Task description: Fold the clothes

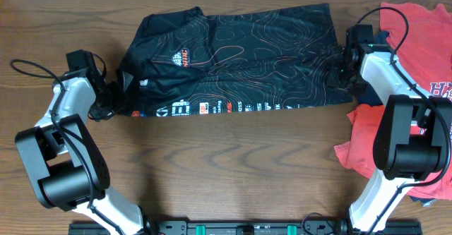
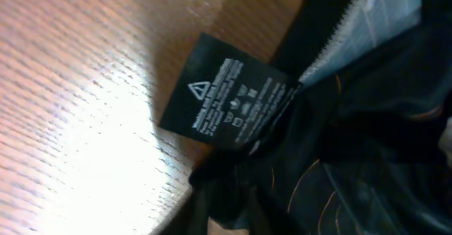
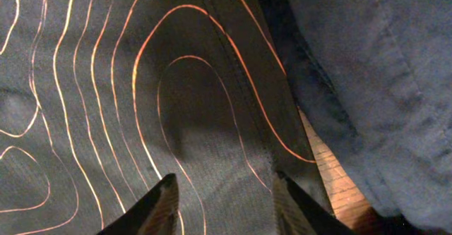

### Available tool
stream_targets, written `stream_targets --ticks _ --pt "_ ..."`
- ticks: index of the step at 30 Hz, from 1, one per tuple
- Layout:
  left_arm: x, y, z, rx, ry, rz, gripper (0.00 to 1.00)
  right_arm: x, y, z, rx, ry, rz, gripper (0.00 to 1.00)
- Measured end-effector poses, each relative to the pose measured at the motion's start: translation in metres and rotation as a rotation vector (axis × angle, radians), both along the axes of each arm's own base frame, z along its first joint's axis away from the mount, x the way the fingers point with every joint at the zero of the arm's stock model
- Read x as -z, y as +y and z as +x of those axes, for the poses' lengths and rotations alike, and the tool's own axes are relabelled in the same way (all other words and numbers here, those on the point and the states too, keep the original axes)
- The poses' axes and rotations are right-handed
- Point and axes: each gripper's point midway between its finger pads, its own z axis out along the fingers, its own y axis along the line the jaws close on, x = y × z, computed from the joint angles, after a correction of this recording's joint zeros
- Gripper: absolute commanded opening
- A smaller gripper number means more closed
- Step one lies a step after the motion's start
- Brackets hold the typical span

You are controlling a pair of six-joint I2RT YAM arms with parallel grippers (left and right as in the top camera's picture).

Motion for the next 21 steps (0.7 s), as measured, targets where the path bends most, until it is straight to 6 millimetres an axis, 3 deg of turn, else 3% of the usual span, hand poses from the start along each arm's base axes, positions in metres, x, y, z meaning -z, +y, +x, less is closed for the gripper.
stream_targets --ticks 4,6,10,16,21 --pt "0.004 -0.002 -0.003 0.004 0.006 -0.005 0.09 0.001 0.000 -0.004 0.001 0.016 0.001 0.42" --pt "0.007 -0.005 -0.007 0.012 0.012 -0.017 0.38 0.001 0.000 -0.004 0.001 0.018 0.001 0.44" --pt "0.010 -0.011 -0.009 0.014 0.013 -0.051 0.50 0.001 0.000 -0.005 0.000 0.021 0.002 0.44" --pt "0.011 -0.014 -0.009 0.013 0.011 -0.066 0.49 0.001 0.000 -0.005 0.000 0.021 0.002 0.44" --pt "0.011 -0.014 -0.008 0.008 0.004 -0.066 0.19 0.001 0.000 -0.005 0.000 0.021 0.001 0.44"
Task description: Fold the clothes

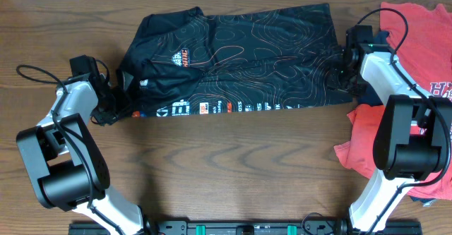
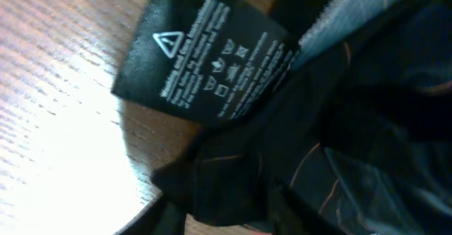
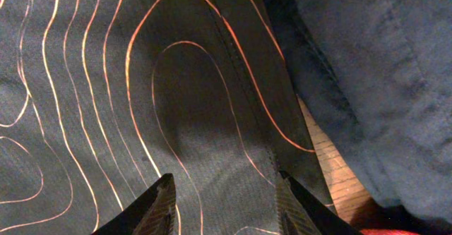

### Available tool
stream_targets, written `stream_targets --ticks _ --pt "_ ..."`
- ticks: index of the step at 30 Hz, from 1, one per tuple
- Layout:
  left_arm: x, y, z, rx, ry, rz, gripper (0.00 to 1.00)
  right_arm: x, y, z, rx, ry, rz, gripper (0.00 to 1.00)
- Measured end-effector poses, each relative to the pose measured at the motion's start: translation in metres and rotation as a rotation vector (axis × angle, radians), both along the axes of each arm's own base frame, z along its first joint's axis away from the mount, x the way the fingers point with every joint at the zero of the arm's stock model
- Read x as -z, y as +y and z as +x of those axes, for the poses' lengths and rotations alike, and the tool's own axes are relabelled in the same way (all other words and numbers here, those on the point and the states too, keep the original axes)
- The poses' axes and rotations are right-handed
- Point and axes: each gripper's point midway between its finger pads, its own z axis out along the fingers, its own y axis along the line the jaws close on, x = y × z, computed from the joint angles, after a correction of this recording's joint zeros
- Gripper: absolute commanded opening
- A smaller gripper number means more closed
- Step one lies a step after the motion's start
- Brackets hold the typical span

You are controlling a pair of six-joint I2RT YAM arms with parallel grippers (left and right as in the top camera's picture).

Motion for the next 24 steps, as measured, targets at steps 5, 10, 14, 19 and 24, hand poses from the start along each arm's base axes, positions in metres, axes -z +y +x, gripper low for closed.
stream_targets --ticks 5,10,14,19,24 --pt "0.006 -0.002 -0.004 0.007 0.002 -0.004 0.06 0.000 0.000 -0.001 0.000 0.003 0.001 0.47" --pt "0.006 -0.002 -0.012 0.001 0.031 -0.007 0.06 0.002 0.001 -0.015 -0.006 0.061 0.005 0.27" --pt "0.006 0.008 -0.036 -0.031 0.117 0.016 0.06 0.003 0.002 -0.033 -0.005 0.135 0.009 0.32" --pt "0.004 0.037 -0.063 -0.134 0.175 0.050 0.06 0.003 0.005 -0.049 0.001 0.200 0.024 0.32" --pt "-0.008 0.047 -0.070 -0.169 0.170 0.082 0.06 0.001 0.014 -0.074 0.002 0.300 0.063 0.32"
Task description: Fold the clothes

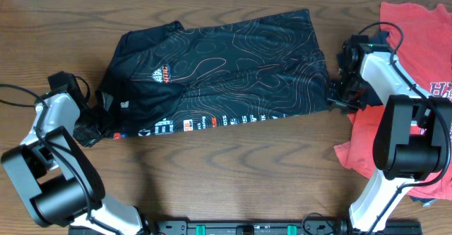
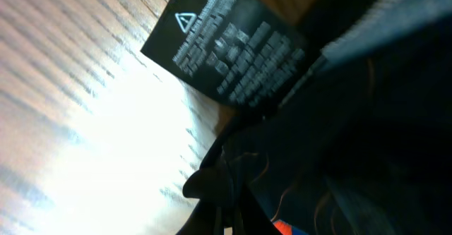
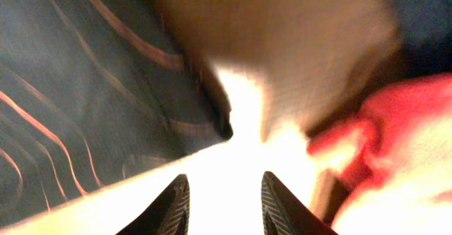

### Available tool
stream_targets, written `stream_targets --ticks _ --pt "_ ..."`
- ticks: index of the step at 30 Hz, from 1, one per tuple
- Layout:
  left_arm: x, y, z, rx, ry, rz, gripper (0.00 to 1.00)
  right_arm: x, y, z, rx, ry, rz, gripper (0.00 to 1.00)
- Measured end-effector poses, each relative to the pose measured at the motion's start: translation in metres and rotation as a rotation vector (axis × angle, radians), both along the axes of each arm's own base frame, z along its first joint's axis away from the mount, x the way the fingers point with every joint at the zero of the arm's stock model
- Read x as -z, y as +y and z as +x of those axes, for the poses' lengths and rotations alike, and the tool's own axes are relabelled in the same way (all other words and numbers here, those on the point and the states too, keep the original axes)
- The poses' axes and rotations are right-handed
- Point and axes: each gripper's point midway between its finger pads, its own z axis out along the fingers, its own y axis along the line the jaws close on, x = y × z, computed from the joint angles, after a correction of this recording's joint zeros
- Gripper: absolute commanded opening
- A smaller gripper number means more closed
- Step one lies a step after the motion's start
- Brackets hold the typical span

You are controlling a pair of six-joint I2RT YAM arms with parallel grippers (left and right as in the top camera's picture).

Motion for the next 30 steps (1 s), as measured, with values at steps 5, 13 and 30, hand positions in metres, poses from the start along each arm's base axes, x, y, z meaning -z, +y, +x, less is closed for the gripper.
stream_targets --ticks 5,13,30 --pt "-0.010 -0.001 -0.001 0.002 -0.015 0.010 0.06 -0.004 0.011 -0.005 -0.020 0.018 0.015 0.39" --pt "-0.010 -0.001 0.000 -0.002 -0.016 0.011 0.06 -0.029 0.016 0.035 -0.028 -0.201 0.017 0.61" --pt "-0.010 0.000 0.000 -0.002 -0.018 0.012 0.06 0.003 0.016 0.034 0.104 -0.134 0.007 0.61"
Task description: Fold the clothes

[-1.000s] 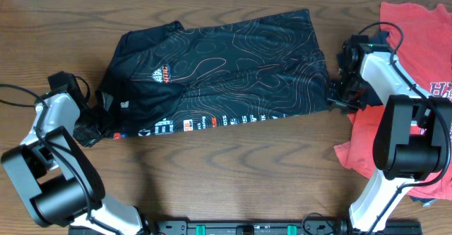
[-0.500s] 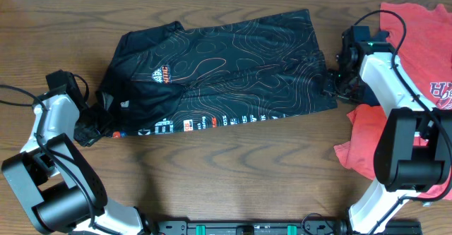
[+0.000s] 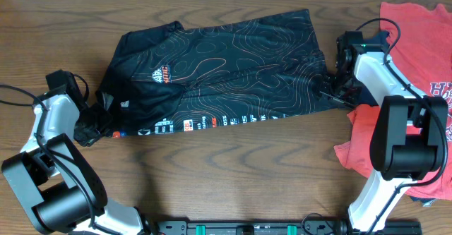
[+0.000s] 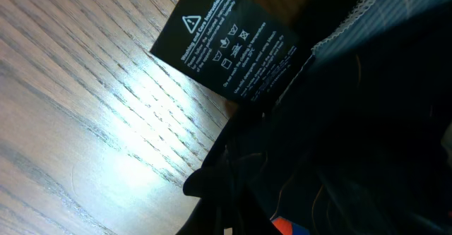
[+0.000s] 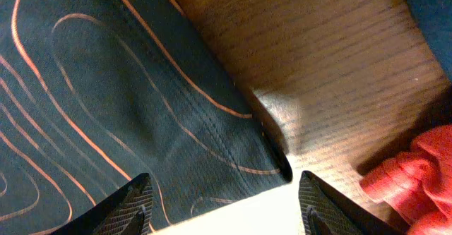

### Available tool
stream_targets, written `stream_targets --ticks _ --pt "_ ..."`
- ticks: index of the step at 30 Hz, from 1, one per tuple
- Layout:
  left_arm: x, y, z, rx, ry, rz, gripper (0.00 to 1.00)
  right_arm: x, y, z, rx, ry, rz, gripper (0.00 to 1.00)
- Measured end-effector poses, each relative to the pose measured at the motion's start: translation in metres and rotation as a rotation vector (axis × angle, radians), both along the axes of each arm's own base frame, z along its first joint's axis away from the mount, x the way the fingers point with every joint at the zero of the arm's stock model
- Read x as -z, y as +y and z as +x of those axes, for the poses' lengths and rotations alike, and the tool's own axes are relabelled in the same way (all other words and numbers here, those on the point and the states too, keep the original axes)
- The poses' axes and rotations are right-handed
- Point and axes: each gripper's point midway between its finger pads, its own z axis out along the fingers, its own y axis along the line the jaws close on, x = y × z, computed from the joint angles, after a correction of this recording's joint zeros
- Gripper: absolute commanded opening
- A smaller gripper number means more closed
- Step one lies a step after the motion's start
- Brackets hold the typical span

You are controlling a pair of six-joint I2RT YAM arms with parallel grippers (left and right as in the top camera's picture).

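Observation:
A black jersey (image 3: 219, 65) with orange contour lines lies spread flat across the table. My left gripper (image 3: 86, 128) is shut on the jersey's lower left hem; in the left wrist view its fingers (image 4: 224, 217) pinch dark fabric just below the black care label (image 4: 227, 48). By the jersey's lower right corner (image 5: 272, 161) is my right gripper (image 3: 330, 88), wide open. In the right wrist view that gripper (image 5: 226, 214) has the corner lying between its spread fingertips (image 5: 134, 207), not gripped.
A red T-shirt (image 3: 417, 23) lies at the right edge, with more red cloth (image 3: 367, 147) below it near the right arm. A dark blue cloth shows beside the jersey corner. Bare wood table (image 3: 233, 171) runs along the front.
My right gripper has spread its fingers wider and shifted slightly left, over the jersey's lower right corner. The left gripper stays shut on the hem. The jersey has not moved.
The jersey first lay farther right, my left gripper beside its care label and my right gripper open over its right edge. Then the left fingers stood around the hem. Then they were shut on it and the jersey lay farther left, where it stays.

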Motion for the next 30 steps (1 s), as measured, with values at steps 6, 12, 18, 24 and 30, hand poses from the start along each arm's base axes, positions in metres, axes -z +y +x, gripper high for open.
stream_targets --ticks 6,12,18,24,30 --pt "0.000 0.000 0.000 0.000 0.000 0.000 0.06 0.003 0.000 0.005 0.032 -0.015 -0.004 0.27" --pt "0.000 0.000 0.000 -0.003 0.000 0.000 0.06 0.006 -0.001 0.006 0.050 -0.014 -0.004 0.01" --pt "0.000 0.000 0.000 -0.004 -0.001 0.000 0.06 0.007 -0.002 0.000 0.047 0.010 -0.012 0.01" --pt "0.000 -0.002 -0.006 -0.008 0.023 -0.005 0.06 0.004 -0.007 -0.033 0.044 0.144 -0.045 0.01" --pt "0.000 -0.007 -0.027 -0.014 0.112 -0.022 0.06 -0.004 -0.012 -0.073 0.035 0.308 -0.079 0.01"
